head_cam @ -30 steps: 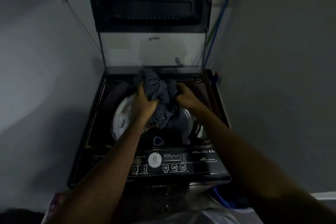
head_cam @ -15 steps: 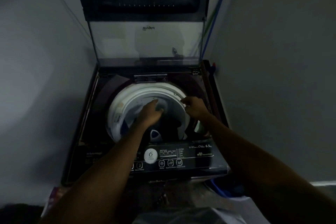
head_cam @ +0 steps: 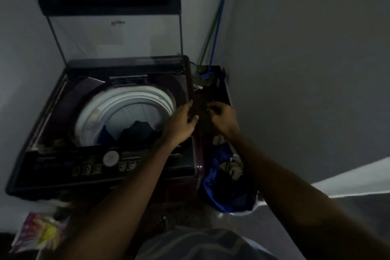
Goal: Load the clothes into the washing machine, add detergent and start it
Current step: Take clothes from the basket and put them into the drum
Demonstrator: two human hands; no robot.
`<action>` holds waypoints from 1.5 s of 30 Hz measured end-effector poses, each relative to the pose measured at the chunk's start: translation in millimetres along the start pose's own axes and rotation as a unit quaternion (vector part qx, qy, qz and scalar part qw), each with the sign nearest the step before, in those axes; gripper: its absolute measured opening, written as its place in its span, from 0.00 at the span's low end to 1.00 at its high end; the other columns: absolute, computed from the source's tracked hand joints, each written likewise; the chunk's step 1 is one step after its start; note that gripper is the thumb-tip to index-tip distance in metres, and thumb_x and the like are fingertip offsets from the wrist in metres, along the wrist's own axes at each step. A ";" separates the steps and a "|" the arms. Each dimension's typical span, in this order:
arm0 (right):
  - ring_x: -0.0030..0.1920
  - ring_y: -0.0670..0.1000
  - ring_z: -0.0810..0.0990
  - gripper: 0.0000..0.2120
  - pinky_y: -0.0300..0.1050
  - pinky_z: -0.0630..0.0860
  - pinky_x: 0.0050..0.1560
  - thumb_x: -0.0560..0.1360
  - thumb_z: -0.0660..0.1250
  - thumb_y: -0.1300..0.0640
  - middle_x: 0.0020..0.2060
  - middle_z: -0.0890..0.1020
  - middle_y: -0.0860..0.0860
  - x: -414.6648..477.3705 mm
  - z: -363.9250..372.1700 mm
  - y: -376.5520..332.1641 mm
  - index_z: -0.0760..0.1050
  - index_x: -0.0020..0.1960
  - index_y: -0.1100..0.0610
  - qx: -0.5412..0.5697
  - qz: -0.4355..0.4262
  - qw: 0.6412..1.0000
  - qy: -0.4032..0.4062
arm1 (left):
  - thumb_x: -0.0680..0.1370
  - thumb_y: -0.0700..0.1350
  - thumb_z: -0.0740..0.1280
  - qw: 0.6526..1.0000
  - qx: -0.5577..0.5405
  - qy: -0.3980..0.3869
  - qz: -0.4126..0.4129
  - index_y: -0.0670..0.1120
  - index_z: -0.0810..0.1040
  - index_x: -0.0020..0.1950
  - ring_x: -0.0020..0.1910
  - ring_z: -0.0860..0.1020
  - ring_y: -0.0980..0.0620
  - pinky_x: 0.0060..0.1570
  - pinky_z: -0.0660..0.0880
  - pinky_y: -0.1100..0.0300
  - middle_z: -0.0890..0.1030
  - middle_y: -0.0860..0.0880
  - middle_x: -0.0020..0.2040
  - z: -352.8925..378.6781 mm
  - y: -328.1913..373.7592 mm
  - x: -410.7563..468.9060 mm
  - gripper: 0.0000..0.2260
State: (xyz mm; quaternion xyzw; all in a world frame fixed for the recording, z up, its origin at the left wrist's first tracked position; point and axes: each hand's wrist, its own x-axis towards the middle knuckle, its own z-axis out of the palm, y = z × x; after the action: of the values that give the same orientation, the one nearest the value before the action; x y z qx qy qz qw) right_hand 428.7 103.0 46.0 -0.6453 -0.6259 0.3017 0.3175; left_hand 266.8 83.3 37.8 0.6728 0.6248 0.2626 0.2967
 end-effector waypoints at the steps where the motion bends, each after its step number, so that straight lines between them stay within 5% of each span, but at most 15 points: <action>1: 0.55 0.50 0.80 0.14 0.34 0.71 0.51 0.76 0.63 0.60 0.55 0.82 0.52 -5.8 -11.3 13.7 0.79 0.60 0.56 0.003 0.005 1.000 -0.005 | 0.81 0.50 0.63 1.000 0.003 0.003 0.002 0.48 0.62 0.78 0.71 0.69 0.48 0.69 0.68 0.51 0.68 0.47 0.74 13.9 11.7 -5.0 0.26; 14: 0.54 0.50 0.80 0.12 0.35 0.71 0.50 0.77 0.64 0.58 0.55 0.83 0.53 -89.4 -95.9 153.5 0.80 0.58 0.57 0.023 0.086 0.995 -0.054 | 0.82 0.50 0.63 0.997 0.017 -0.073 -0.023 0.48 0.60 0.79 0.74 0.64 0.49 0.69 0.65 0.55 0.64 0.48 0.76 145.0 86.4 -72.5 0.27; 19: 0.45 0.53 0.81 0.12 0.30 0.67 0.37 0.77 0.64 0.59 0.51 0.83 0.57 -108.8 -98.8 193.1 0.80 0.59 0.55 0.010 0.131 0.990 -0.049 | 0.81 0.48 0.64 0.990 0.021 -0.126 -0.057 0.47 0.61 0.78 0.75 0.64 0.49 0.72 0.64 0.54 0.65 0.48 0.76 181.9 75.8 -75.5 0.26; 31: 0.58 0.60 0.78 0.16 0.50 0.75 0.56 0.74 0.64 0.60 0.60 0.79 0.56 -115.6 2.0 360.4 0.77 0.61 0.54 -0.134 0.173 0.963 -0.160 | 0.75 0.50 0.73 0.973 0.075 -0.169 -0.140 0.48 0.74 0.69 0.64 0.75 0.44 0.60 0.74 0.51 0.77 0.45 0.66 329.5 -71.6 -69.6 0.24; 39: 0.60 0.60 0.73 0.23 0.52 0.68 0.60 0.73 0.63 0.56 0.60 0.73 0.54 -119.6 95.3 467.8 0.70 0.68 0.49 -0.237 0.138 0.944 -0.186 | 0.71 0.51 0.76 0.947 0.134 -0.263 -0.125 0.50 0.56 0.79 0.74 0.64 0.41 0.69 0.66 0.44 0.65 0.44 0.76 446.5 -184.8 -60.8 0.43; 41: 0.60 0.62 0.71 0.24 0.54 0.70 0.58 0.73 0.62 0.57 0.60 0.74 0.56 -117.5 108.0 483.8 0.69 0.69 0.51 -0.281 0.108 0.934 -0.193 | 0.72 0.53 0.74 0.937 0.181 -0.275 -0.119 0.52 0.60 0.78 0.73 0.64 0.40 0.70 0.63 0.42 0.66 0.45 0.75 468.0 -197.4 -61.5 0.38; 45: 0.57 0.62 0.73 0.14 0.53 0.70 0.52 0.73 0.61 0.61 0.54 0.79 0.57 -116.6 109.8 491.8 0.76 0.58 0.57 -0.332 0.070 0.921 -0.192 | 0.78 0.45 0.68 0.940 0.183 -0.260 -0.125 0.45 0.77 0.62 0.63 0.74 0.40 0.62 0.72 0.46 0.75 0.44 0.63 482.7 -197.7 -65.7 0.13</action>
State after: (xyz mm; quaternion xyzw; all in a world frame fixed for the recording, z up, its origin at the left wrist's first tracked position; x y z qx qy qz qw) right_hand 641.4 -17.3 -409.9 -0.6859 -0.6920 0.2158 -0.0633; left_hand 475.5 -8.0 -436.1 0.6771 0.6421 -0.0790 0.3508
